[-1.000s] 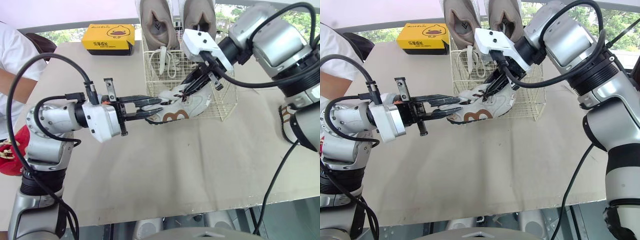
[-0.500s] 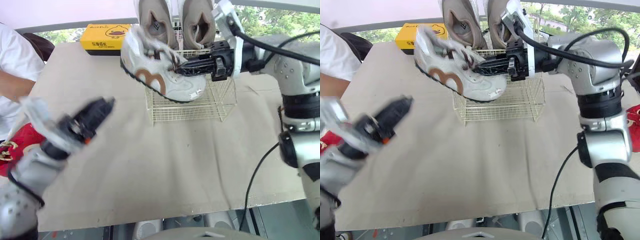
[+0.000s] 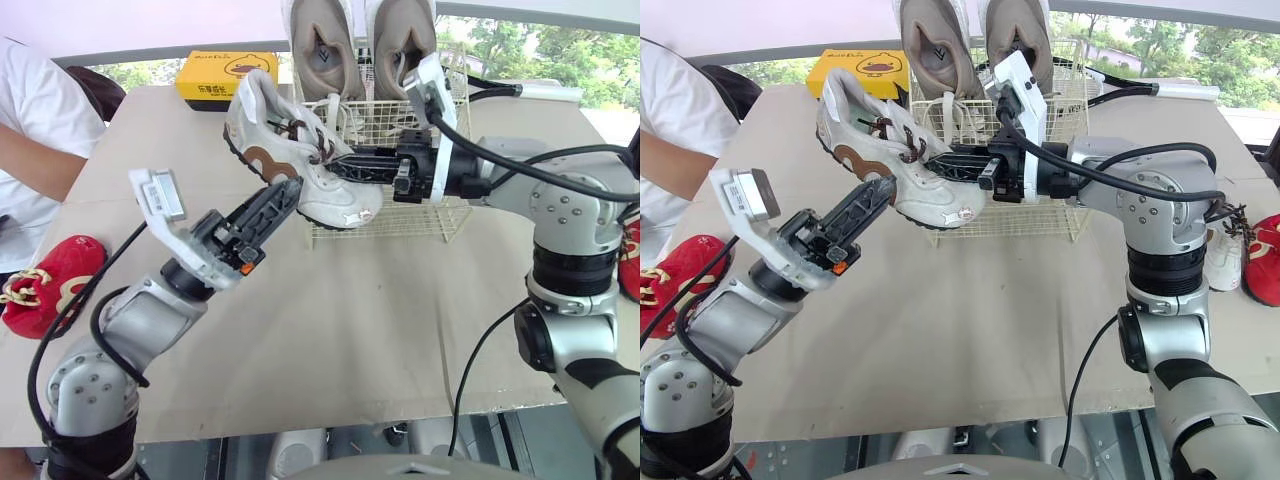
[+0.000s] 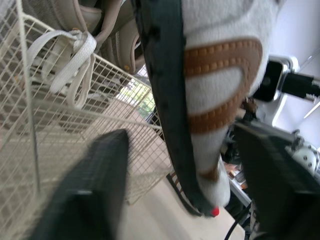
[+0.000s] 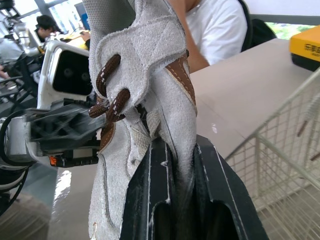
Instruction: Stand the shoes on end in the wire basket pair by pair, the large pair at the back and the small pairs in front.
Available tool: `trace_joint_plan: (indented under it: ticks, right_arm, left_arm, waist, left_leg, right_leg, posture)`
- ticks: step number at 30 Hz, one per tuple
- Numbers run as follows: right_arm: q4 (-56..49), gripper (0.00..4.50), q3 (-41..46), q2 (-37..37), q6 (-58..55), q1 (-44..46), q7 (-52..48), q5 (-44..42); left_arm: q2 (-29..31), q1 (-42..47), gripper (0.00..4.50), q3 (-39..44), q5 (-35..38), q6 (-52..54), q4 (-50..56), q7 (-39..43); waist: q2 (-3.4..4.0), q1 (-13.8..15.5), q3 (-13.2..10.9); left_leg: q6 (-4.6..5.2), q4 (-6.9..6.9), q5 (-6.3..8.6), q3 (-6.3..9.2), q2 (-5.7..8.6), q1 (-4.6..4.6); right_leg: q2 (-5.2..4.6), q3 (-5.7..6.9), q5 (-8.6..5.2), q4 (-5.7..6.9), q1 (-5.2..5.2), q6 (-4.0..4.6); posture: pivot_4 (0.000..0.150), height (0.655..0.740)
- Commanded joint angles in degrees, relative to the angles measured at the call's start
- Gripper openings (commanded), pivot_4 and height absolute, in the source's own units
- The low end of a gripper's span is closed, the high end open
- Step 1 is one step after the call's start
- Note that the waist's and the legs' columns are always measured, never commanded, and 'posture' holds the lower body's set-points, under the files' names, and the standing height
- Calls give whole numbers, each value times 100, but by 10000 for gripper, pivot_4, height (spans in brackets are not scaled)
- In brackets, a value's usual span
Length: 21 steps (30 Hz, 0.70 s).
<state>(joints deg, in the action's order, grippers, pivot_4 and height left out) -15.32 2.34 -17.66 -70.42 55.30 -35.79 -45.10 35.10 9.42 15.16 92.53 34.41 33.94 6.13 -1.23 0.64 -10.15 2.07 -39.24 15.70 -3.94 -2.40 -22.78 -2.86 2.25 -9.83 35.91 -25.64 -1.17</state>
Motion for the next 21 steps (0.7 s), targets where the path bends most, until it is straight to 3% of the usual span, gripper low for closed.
trace_joint_plan:
  ticks: [1,3,4,5,7,12,16,21]
  right_arm:
    - [-402,0,214,23,82,-65,180,-221]
    - [-401,0,428,148,311,-114,500,-140]
    - [-481,7754,552,192,513,-160,556,-164]
    - [-624,10863,623,198,697,-221,591,-156]
    - [-963,21282,677,130,944,-370,596,-170]
    - [-1975,44882,1059,-506,1266,-1180,677,-214]
    - [-2574,45000,1380,-1037,1383,-1858,718,-407]
    - [-3218,45000,2069,-1649,1414,-2700,861,-1045]
  left_arm:
    - [149,342,13867,-24,-56,132,-155,330]
    - [283,730,5401,-46,-334,217,-486,671]
    - [405,1035,3669,-88,-585,252,-744,959]
    - [540,1373,3594,-167,-894,262,-1005,1320]
    - [686,2096,3594,-314,-1391,246,-1593,1910]
    - [758,4424,3592,-1349,-3983,-1090,-4117,4199]
    - [485,5437,3592,-1904,-5531,-2535,-5982,5574]
    - [14,6147,3592,-2236,-6815,-4105,-7853,6700]
  waist:
    - [0,0,0]
    - [-1,1,0]
    - [-1,1,0]
    - [-1,5,-1]
    - [-1,36,-1]
    - [-9,54,2]
    - [-9,-7,2]
    - [-10,-28,1]
  left_leg:
    - [-5,0,-3,-1,0,0]
    - [-6,2,-4,1,0,-4]
    - [-2,2,-1,1,0,-4]
    - [3,2,2,2,0,-5]
    - [1,1,1,4,1,-6]
    - [-5,0,-3,7,10,-13]
    - [-9,3,-6,-5,11,-13]
    - [17,15,10,-5,5,-16]
  right_leg:
    - [0,0,0,0,0,0]
    - [1,3,-1,-5,-1,-1]
    - [1,3,-1,-4,-1,-1]
    - [3,4,-1,-6,-1,-1]
    - [4,9,-1,-5,0,-2]
    - [3,6,-2,-11,4,-3]
    - [3,-2,-4,-25,4,-7]
    - [8,-4,-16,-21,-8,-24]
  posture:
    - [1500,7400]
    - [1500,7400]
    - [1500,7400]
    - [1500,7400]
    - [1500,7400]
    - [1500,7400]
    - [1500,7400]
    - [1500,7400]
